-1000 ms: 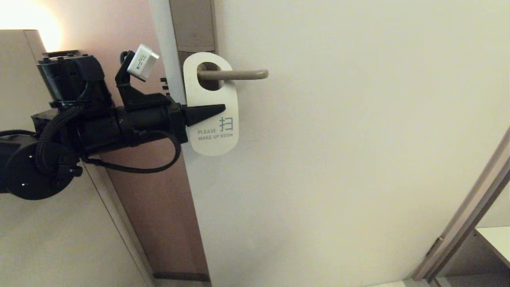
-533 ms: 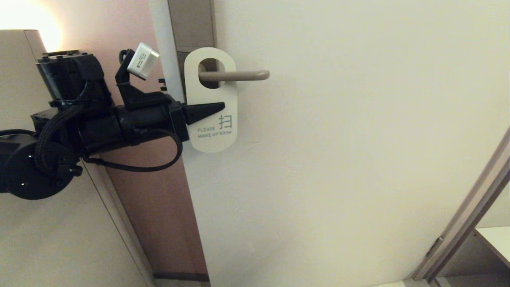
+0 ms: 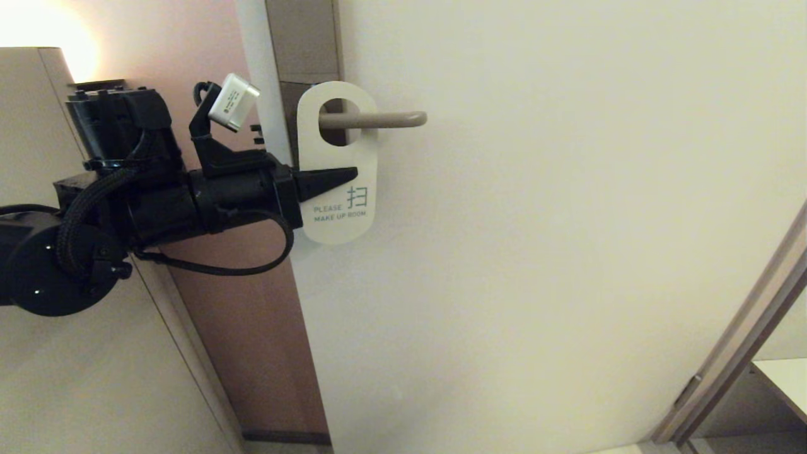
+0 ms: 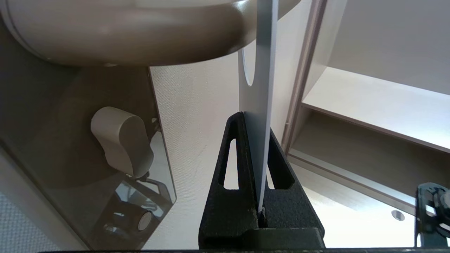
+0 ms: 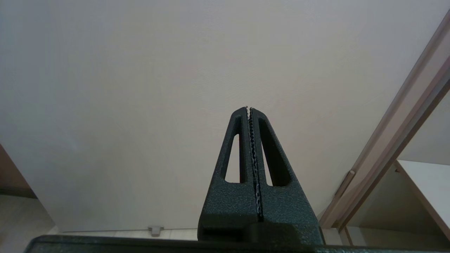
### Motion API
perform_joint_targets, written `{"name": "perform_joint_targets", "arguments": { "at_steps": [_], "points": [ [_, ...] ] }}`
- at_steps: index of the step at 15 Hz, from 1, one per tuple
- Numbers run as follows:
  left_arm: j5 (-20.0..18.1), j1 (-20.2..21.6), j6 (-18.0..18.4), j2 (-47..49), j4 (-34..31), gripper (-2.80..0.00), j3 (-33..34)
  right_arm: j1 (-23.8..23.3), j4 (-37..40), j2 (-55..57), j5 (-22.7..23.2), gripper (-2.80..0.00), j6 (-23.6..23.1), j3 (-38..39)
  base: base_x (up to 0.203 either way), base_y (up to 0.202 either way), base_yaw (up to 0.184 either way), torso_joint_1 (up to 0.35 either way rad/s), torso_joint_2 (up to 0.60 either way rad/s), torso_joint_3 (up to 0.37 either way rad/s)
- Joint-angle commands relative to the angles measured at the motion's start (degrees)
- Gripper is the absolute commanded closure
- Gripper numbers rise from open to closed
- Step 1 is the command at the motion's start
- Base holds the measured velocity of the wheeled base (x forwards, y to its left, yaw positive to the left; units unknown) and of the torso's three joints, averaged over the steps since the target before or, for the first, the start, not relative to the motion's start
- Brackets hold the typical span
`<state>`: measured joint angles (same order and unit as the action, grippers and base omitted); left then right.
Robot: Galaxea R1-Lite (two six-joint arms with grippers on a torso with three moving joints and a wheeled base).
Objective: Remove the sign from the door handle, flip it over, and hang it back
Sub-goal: Take down the sign
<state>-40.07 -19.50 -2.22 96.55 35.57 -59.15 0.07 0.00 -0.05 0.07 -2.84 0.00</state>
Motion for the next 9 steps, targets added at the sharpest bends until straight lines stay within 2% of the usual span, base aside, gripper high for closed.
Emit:
{"name": "perform_joint_targets", "arguments": {
  "at_steps": [1, 9],
  "points": [
    [0.18, -0.27, 0.02, 0.04, 0.20, 0.00, 0.00, 0.01, -0.06, 0.05, 0.01, 0.00, -0.06, 0.00, 0.000, 0.000, 0.000, 0.000, 0.00, 0.000],
    [3.22, -0.18, 1.14, 3.41, 0.29, 0.00, -2.34, 0.01, 0.00, 0.05, 0.01, 0.00, -0.06, 0.00, 0.000, 0.000, 0.000, 0.000, 0.00, 0.000]
  ]
}}
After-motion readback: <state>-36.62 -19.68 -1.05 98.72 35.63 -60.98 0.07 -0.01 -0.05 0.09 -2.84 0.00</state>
